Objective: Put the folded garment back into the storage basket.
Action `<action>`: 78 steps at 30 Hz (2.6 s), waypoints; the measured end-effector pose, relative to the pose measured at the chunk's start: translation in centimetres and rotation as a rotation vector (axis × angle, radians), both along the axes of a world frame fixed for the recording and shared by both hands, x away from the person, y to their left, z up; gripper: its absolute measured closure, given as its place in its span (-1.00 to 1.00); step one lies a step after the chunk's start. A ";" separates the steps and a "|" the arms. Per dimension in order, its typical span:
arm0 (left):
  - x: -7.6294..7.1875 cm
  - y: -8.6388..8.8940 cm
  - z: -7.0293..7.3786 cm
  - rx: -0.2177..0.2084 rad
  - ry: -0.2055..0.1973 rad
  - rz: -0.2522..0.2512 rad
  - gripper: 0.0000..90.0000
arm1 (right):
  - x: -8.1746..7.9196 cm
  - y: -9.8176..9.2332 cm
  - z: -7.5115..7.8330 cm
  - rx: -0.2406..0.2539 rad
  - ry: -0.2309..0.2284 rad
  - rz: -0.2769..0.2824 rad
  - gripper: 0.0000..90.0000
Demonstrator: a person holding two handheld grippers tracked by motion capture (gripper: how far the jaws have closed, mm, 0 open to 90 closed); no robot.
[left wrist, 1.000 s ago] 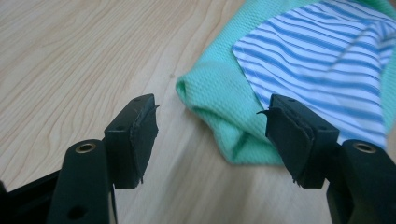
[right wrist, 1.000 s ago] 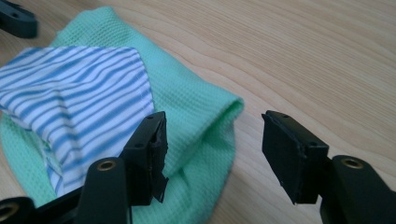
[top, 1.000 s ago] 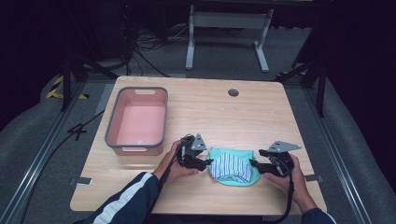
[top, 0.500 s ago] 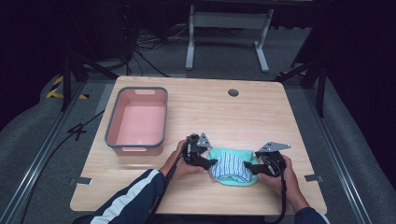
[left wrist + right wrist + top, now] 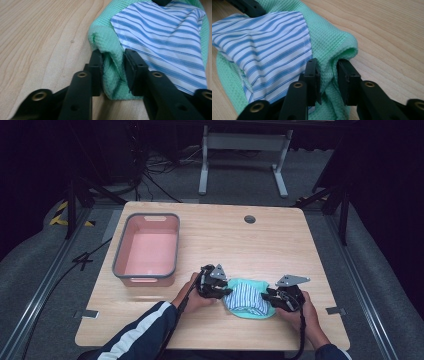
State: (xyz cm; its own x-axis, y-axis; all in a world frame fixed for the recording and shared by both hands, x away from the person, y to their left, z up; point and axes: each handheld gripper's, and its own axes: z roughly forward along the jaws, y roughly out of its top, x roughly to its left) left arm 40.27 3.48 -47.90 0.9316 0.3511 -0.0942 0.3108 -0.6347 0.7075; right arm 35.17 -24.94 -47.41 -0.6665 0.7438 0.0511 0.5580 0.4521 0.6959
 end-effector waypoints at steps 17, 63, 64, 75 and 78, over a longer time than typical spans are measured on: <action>-0.5 0.1 1.4 0.016 -0.015 -0.018 0.84 | -0.6 -0.1 1.0 0.034 -0.025 -0.021 0.81; -0.8 6.2 9.3 -0.059 -0.182 0.108 0.85 | 0.3 5.5 7.8 0.103 -0.184 0.036 0.82; -0.8 6.4 9.4 -0.058 -0.186 0.112 0.85 | 0.3 5.6 8.0 0.101 -0.187 0.039 0.82; -0.6 8.7 11.0 -0.077 -0.215 0.171 0.85 | 1.2 7.7 10.6 0.105 -0.220 0.069 0.82; -0.6 9.3 11.3 -0.090 -0.215 0.189 0.85 | 1.5 8.2 11.0 0.105 -0.226 0.077 0.82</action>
